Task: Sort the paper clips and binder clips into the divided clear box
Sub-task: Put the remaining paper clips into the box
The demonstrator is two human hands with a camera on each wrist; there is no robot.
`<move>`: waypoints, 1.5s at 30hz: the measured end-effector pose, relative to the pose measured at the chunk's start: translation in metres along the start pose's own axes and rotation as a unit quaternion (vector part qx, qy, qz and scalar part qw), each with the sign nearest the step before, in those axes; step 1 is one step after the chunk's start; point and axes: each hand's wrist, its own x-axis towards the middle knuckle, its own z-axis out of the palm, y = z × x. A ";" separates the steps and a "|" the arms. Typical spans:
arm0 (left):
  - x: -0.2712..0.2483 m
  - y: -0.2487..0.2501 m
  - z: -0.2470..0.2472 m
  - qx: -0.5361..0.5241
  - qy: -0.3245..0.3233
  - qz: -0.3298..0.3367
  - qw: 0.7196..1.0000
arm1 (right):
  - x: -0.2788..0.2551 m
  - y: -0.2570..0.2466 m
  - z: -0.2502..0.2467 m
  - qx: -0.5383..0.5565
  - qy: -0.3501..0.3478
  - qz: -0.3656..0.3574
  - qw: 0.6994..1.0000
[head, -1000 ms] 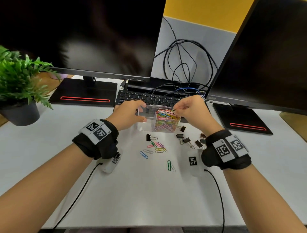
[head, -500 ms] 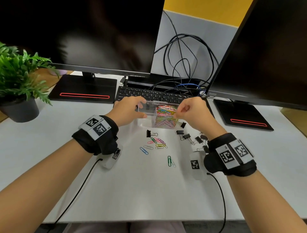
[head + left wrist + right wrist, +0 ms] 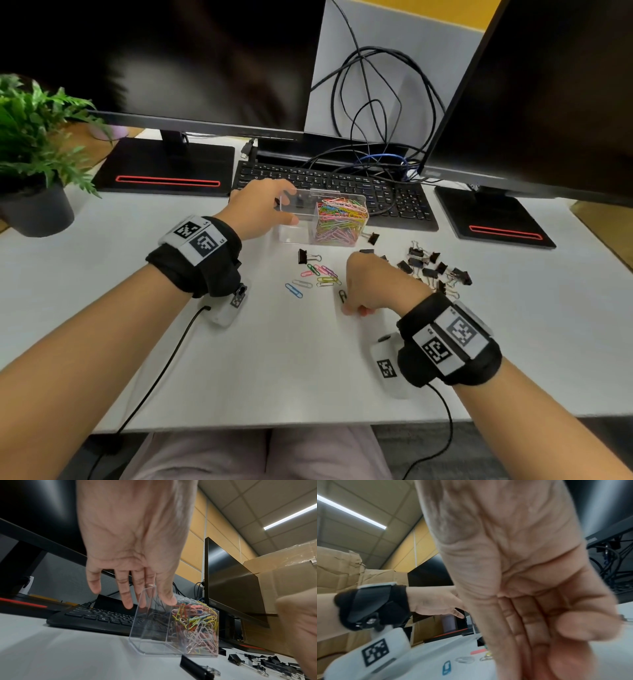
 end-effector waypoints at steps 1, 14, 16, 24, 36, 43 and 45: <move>0.000 0.000 0.000 0.000 0.000 0.000 1.000 | 0.004 -0.001 0.000 -0.007 0.020 -0.010 1.000; 0.000 0.000 0.001 0.000 -0.003 0.003 1.000 | 0.022 0.000 -0.010 0.084 0.037 -0.049 0.995; -0.001 -0.001 0.000 0.000 -0.002 0.002 1.000 | 0.026 -0.003 -0.008 0.074 0.043 -0.067 0.994; 0.000 -0.002 0.001 -0.002 0.002 0.005 1.000 | 0.029 -0.010 -0.006 0.063 0.082 -0.119 0.988; -0.001 0.000 0.000 0.007 0.004 0.007 1.000 | 0.035 -0.010 0.000 0.040 0.094 -0.133 0.986; -0.001 -0.001 0.000 -0.003 0.003 0.009 1.000 | 0.034 0.005 -0.007 0.176 0.093 -0.130 0.971; -0.001 -0.001 0.000 -0.001 0.004 0.009 1.000 | 0.033 0.014 -0.016 0.225 0.113 -0.128 0.959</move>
